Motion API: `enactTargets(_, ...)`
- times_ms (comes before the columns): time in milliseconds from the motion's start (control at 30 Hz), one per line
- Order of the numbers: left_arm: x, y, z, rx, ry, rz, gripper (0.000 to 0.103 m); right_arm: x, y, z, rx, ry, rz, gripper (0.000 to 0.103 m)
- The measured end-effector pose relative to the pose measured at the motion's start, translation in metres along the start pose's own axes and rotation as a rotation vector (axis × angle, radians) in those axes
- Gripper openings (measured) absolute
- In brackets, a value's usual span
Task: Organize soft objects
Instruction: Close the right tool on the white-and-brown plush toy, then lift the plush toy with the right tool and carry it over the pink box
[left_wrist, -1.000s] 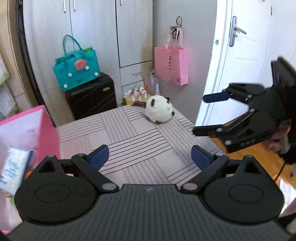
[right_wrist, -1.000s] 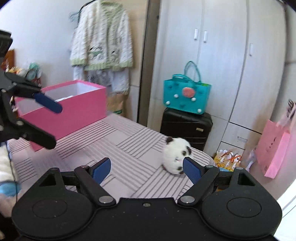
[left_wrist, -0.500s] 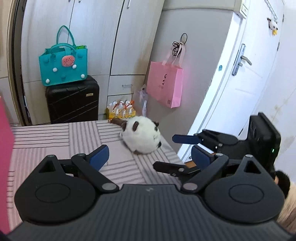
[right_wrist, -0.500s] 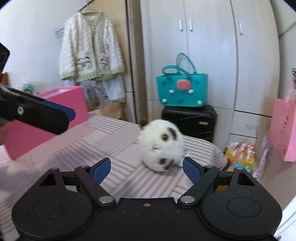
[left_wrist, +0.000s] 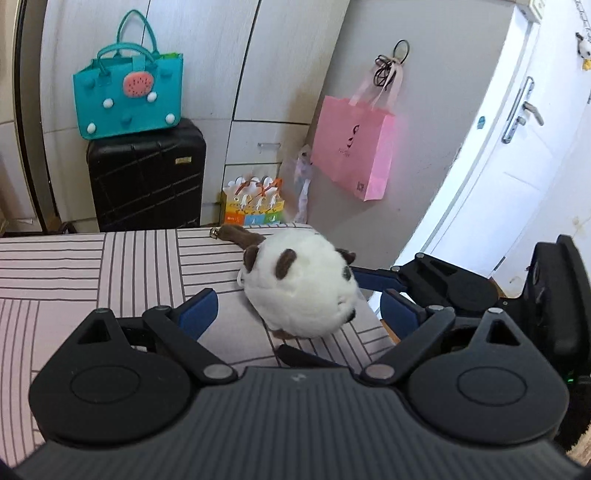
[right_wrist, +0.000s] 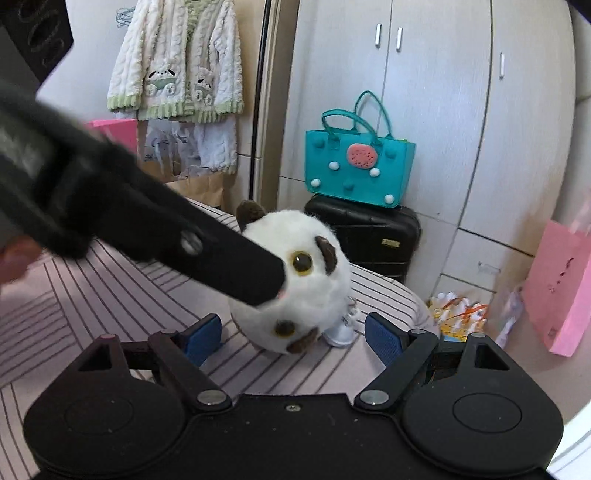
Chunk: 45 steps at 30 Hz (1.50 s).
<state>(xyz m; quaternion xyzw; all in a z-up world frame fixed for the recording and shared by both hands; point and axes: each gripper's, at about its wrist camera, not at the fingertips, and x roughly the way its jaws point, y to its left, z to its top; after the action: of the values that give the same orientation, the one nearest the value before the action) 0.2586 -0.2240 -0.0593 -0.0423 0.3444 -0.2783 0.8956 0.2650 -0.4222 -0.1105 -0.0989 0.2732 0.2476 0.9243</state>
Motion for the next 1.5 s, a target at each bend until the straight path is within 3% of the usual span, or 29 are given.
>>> enactTargets(133, 0.012, 0.005, 0.003, -0.040, 0.017, 0.019, 0.086, 0.002, 0.001, 0.005, -0.020, 0.005, -0.009, 0.080)
enactTargets(267, 0.025, 0.014, 0.008, -0.118, 0.064, -0.017, 0.064, 0.001, 0.006, 0.007, -0.039, 0.003, -0.011, 0.064)
enactTargets(400, 0.028, 0.019, 0.003, -0.156, 0.081, -0.054, 0.059, -0.006, 0.016, 0.006, -0.071, 0.008, -0.029, 0.060)
enactTargets(733, 0.004, 0.013, -0.005, -0.141, 0.087, -0.067, 0.057, -0.023, 0.033, 0.017, -0.034, 0.049, -0.002, 0.058)
enactTargets(900, -0.012, 0.012, -0.007, -0.131, 0.126, -0.057, 0.057, -0.036, 0.040, 0.019, 0.052, 0.079, 0.053, 0.058)
enactTargets(1133, -0.040, 0.013, -0.015, -0.086, 0.188, -0.063, 0.056, -0.053, 0.063, 0.023, 0.069, 0.113, 0.085, 0.058)
enactTargets(1500, -0.088, 0.031, -0.030, -0.111, 0.241, -0.117, 0.055, -0.088, 0.118, 0.042, -0.076, 0.084, 0.081, 0.058)
